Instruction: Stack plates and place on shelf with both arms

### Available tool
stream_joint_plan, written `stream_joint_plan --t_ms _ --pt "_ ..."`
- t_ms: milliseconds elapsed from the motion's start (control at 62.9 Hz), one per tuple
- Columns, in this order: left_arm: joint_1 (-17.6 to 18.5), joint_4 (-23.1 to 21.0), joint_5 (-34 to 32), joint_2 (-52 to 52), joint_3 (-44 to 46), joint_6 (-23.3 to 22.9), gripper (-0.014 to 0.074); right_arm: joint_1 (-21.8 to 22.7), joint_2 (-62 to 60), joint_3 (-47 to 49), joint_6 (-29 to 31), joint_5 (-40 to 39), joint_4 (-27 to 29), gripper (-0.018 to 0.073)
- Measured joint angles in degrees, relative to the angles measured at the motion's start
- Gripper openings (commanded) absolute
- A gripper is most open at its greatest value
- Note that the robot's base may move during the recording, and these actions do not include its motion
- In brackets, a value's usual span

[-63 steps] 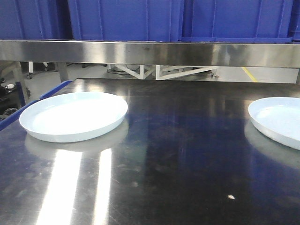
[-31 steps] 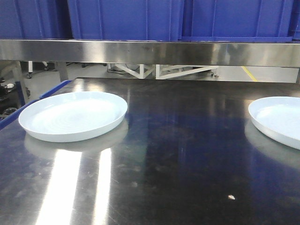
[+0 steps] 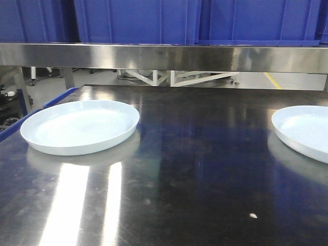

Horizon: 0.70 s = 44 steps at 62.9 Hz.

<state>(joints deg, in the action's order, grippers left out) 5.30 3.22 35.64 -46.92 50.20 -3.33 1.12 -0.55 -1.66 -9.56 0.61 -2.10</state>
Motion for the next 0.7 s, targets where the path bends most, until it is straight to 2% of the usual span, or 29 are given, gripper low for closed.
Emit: stream_joint_plan --t_ms 700 --pt "0.00 -0.96 -0.40 0.00 0.00 0.00 0.0087 0.00 0.00 0.00 0.00 0.00 0.00 0.0053"
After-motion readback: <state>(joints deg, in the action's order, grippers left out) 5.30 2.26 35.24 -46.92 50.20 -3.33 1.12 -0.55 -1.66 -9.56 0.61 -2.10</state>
